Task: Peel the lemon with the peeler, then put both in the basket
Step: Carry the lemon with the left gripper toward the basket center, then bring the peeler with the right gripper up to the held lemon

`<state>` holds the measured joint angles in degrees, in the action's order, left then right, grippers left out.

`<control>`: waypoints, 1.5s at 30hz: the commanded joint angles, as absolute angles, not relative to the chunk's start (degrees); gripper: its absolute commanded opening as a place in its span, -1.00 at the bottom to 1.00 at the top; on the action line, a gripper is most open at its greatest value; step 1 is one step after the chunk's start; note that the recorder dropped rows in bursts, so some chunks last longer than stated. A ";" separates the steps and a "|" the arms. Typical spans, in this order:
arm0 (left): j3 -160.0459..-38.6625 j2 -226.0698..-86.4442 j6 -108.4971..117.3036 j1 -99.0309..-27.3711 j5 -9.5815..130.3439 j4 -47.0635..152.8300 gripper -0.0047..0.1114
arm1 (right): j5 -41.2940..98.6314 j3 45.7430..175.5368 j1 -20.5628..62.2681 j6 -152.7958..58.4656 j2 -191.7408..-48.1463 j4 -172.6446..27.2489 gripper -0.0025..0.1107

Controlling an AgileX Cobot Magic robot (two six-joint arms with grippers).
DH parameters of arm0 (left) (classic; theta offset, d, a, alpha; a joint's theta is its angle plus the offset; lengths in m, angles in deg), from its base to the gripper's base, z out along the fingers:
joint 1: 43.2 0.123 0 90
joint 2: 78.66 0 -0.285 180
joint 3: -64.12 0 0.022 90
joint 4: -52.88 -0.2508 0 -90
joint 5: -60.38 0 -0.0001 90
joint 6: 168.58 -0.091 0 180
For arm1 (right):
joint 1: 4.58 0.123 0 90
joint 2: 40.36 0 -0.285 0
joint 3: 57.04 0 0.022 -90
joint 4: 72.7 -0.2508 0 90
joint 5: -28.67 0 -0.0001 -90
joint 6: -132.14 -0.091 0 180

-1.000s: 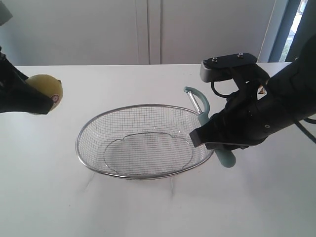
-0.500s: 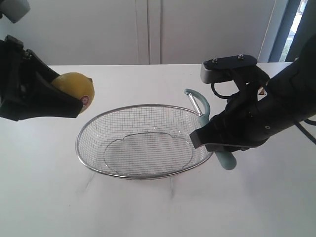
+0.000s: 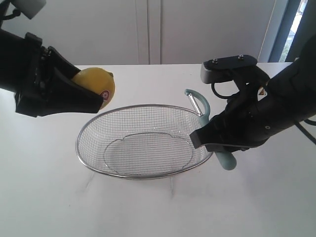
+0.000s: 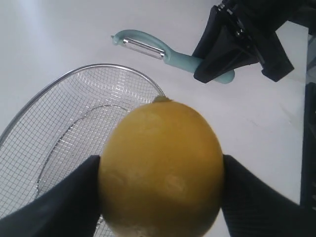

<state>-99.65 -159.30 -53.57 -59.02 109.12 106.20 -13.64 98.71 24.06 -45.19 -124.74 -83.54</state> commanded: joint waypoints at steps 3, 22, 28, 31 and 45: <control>-99.02 -162.30 -58.45 -59.31 109.74 112.65 -0.92 | -13.54 98.46 23.76 -45.43 -124.43 -83.86 -0.96; -88.69 -164.59 -82.42 -59.31 104.80 131.99 -0.92 | -11.35 98.33 25.00 -29.01 -133.54 -103.83 -0.96; -88.69 -166.09 -83.11 -59.31 104.78 132.42 -0.92 | -9.97 98.33 26.41 -27.16 -133.92 -106.09 -0.96; -88.69 -166.10 -83.11 -59.31 104.78 132.55 -0.92 | -10.20 98.33 26.76 -25.40 -133.92 -108.20 -0.96; -88.59 -167.87 -84.15 -59.31 106.04 134.07 -0.92 | -10.47 98.33 26.76 -22.55 -133.92 -113.86 -0.96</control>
<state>-89.01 -167.10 -83.44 -59.02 104.17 131.30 -10.74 98.48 26.72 -23.30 -133.93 -112.94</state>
